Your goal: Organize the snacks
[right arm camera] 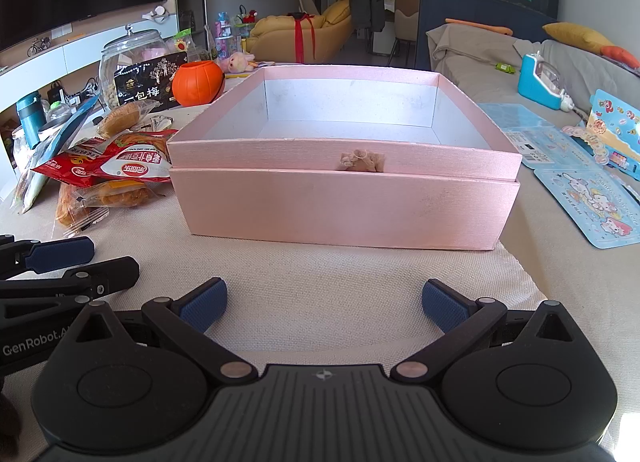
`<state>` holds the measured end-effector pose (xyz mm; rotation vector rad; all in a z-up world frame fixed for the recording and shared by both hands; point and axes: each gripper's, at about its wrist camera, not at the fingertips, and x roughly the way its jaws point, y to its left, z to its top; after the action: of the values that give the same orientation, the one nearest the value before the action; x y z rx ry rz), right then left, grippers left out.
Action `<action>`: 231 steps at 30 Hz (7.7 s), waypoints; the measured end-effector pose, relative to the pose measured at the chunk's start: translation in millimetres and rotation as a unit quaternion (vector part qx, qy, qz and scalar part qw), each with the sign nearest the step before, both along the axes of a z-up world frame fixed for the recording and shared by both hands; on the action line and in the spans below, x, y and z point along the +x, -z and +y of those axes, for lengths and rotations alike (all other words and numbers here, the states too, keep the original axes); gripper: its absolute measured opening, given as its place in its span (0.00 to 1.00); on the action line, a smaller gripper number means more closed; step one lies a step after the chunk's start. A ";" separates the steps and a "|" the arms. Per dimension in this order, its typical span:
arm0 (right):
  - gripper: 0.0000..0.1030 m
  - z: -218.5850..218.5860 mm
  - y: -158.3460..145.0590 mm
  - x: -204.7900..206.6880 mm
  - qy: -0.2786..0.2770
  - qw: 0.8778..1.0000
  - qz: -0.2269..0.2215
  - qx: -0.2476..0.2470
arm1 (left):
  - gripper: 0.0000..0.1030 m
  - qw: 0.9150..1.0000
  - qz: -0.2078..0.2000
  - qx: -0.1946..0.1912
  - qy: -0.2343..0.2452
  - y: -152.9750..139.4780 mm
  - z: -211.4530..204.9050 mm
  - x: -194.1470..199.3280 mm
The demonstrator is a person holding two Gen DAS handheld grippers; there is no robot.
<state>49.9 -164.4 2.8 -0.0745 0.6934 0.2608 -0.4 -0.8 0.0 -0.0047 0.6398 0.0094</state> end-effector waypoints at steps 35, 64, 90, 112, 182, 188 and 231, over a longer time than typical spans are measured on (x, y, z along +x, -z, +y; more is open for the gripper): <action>1.00 -0.2 -0.2 -0.2 0.000 1.000 0.000 0.000 | 0.50 1.000 0.000 0.000 0.000 0.6 -0.4 1.2; 1.00 0.0 -0.2 0.0 0.000 1.000 0.000 0.000 | 0.50 1.000 0.000 0.002 0.000 0.8 -0.2 1.5; 1.00 57.9 -29.0 52.7 -0.137 0.985 0.108 -0.005 | 0.47 0.983 -0.033 -0.105 -0.146 -54.4 174.8 -18.7; 0.35 95.1 -41.4 37.4 -0.198 0.968 0.151 0.007 | 0.46 0.981 -0.010 -0.134 -0.137 -26.1 216.9 17.4; 0.19 24.6 -37.1 16.2 -0.180 0.980 0.076 -0.022 | 0.40 0.993 0.095 -0.036 0.055 -31.6 72.4 -35.5; 0.19 -23.5 -71.5 1.8 -0.160 0.985 0.056 -0.039 | 0.40 0.989 0.041 -0.071 0.126 -66.6 20.6 -1.8; 0.55 141.7 -79.1 77.7 -0.200 0.973 0.116 0.013 | 0.42 0.967 -0.078 -0.165 -0.177 -14.8 187.0 -28.7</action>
<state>127.6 -22.8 81.9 -0.1605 0.9051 0.6742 -29.1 186.2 14.8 -0.4389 0.4710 0.2454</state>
